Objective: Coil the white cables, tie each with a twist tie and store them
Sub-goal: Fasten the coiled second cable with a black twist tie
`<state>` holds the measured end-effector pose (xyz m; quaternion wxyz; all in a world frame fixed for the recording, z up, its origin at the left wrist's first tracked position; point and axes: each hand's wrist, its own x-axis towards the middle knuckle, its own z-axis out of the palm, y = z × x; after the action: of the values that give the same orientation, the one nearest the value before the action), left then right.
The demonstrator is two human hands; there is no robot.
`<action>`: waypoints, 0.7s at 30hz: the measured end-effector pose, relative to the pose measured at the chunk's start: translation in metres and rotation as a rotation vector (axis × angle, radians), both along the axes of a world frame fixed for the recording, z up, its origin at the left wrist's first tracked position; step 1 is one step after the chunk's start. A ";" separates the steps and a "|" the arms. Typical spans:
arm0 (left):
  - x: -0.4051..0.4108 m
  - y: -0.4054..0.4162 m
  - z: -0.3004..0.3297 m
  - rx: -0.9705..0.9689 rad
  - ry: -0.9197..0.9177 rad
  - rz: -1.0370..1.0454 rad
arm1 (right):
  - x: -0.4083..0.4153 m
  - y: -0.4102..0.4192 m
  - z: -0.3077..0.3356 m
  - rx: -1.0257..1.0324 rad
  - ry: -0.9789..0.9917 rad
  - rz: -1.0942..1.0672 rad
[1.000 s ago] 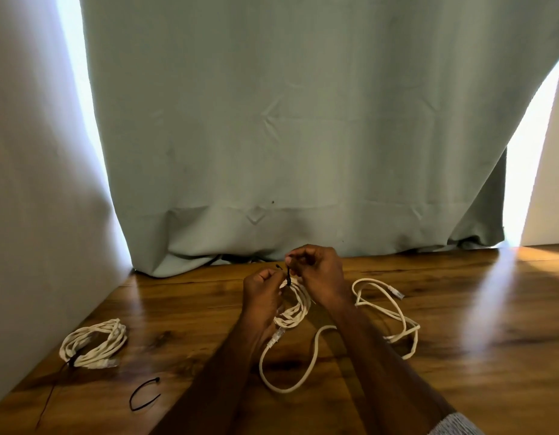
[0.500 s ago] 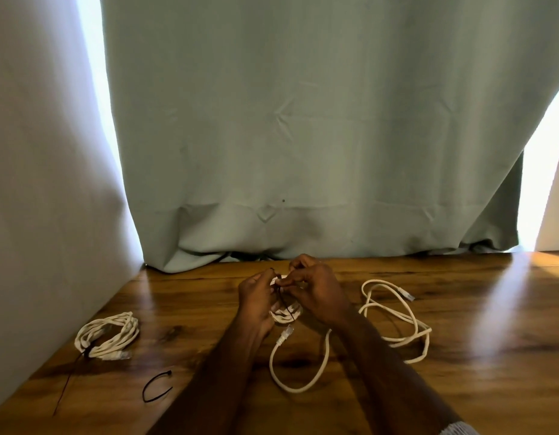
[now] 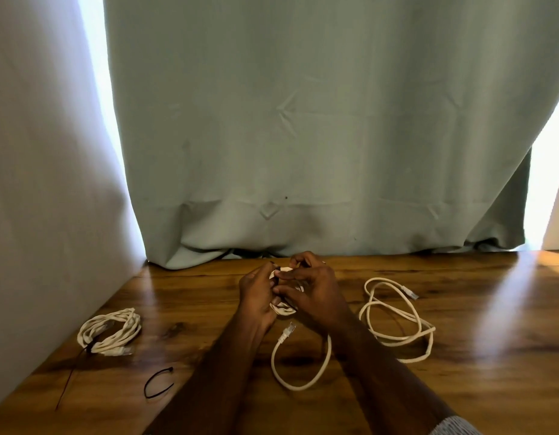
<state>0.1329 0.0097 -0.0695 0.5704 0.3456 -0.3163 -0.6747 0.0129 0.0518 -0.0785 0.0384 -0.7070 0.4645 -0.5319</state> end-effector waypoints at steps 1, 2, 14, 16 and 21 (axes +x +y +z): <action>0.000 0.000 0.001 -0.002 0.001 -0.001 | 0.001 0.000 0.000 0.000 -0.011 0.009; 0.001 -0.001 0.001 -0.003 -0.005 0.002 | 0.002 0.000 0.000 -0.001 -0.024 0.022; 0.001 0.003 0.003 -0.085 -0.101 -0.024 | 0.004 -0.001 0.002 -0.024 -0.130 -0.054; 0.002 0.002 0.003 -0.095 -0.104 -0.015 | 0.004 0.000 0.003 -0.008 -0.123 -0.062; 0.002 0.001 0.005 -0.151 -0.130 -0.024 | -0.002 -0.001 0.007 0.248 -0.140 -0.009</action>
<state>0.1350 0.0108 -0.0647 0.5648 0.3408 -0.4070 -0.6318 0.0112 0.0510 -0.0713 0.1553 -0.6559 0.5260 -0.5186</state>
